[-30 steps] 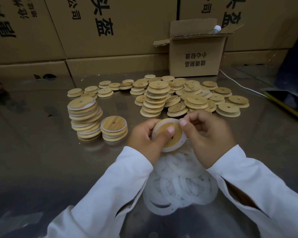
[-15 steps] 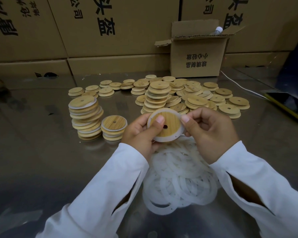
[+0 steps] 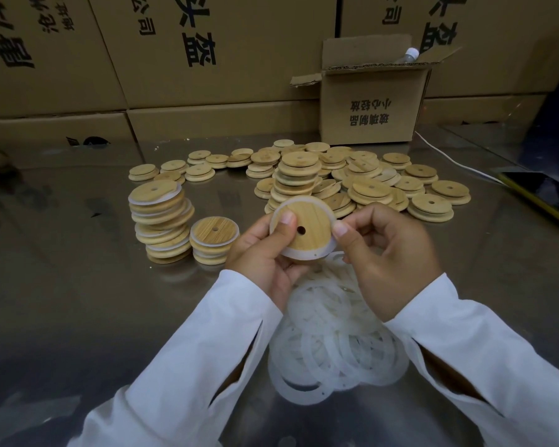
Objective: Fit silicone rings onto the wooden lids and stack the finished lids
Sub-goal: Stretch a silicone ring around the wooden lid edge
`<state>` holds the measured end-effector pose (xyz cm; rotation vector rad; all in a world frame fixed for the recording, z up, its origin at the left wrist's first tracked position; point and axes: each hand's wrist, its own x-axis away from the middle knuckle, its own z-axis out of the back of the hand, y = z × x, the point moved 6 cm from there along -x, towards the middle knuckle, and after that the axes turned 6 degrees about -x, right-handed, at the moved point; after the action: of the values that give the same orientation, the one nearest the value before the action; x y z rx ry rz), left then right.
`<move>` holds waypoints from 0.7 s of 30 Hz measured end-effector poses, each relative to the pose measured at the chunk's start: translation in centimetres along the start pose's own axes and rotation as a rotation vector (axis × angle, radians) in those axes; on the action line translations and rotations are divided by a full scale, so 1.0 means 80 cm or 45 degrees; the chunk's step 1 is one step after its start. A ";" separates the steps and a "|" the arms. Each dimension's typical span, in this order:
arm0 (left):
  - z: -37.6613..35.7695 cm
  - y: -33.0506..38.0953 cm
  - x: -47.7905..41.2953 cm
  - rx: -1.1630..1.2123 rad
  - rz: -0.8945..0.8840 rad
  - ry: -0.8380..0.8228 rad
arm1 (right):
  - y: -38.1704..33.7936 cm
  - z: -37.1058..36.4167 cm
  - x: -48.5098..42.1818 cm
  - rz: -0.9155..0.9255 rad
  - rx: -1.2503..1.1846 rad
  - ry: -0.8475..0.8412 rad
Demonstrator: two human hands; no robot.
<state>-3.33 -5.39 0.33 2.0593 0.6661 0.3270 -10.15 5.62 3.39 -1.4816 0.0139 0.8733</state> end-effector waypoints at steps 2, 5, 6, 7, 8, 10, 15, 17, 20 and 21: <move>0.000 0.003 0.000 -0.080 -0.033 -0.001 | 0.000 0.002 0.000 -0.001 -0.014 0.027; -0.003 0.006 0.002 -0.181 -0.125 -0.005 | 0.002 0.006 0.000 -0.031 -0.059 0.062; -0.005 0.007 0.003 -0.183 -0.156 -0.014 | 0.002 0.007 0.000 -0.038 -0.079 0.068; -0.006 0.008 0.004 -0.178 -0.181 -0.023 | 0.002 0.008 0.001 -0.041 -0.098 0.072; -0.007 0.008 0.004 -0.174 -0.198 -0.024 | 0.002 0.007 0.002 -0.041 -0.114 0.077; -0.005 0.009 0.005 -0.167 -0.219 0.002 | 0.001 0.005 0.005 -0.046 -0.136 0.090; 0.000 0.010 0.003 -0.137 -0.251 0.046 | 0.007 0.001 0.009 -0.117 -0.111 0.131; 0.001 0.009 0.002 -0.142 -0.248 0.036 | 0.009 0.004 0.008 -0.141 -0.088 0.165; 0.003 0.003 0.000 -0.261 -0.208 0.041 | 0.011 0.012 0.005 -0.154 -0.069 0.230; 0.004 0.001 0.000 -0.344 -0.199 0.042 | 0.012 0.015 0.004 -0.165 -0.063 0.247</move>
<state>-3.18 -5.64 0.21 1.7380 0.7551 0.3418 -10.98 6.70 2.60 -1.5907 0.0399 0.6276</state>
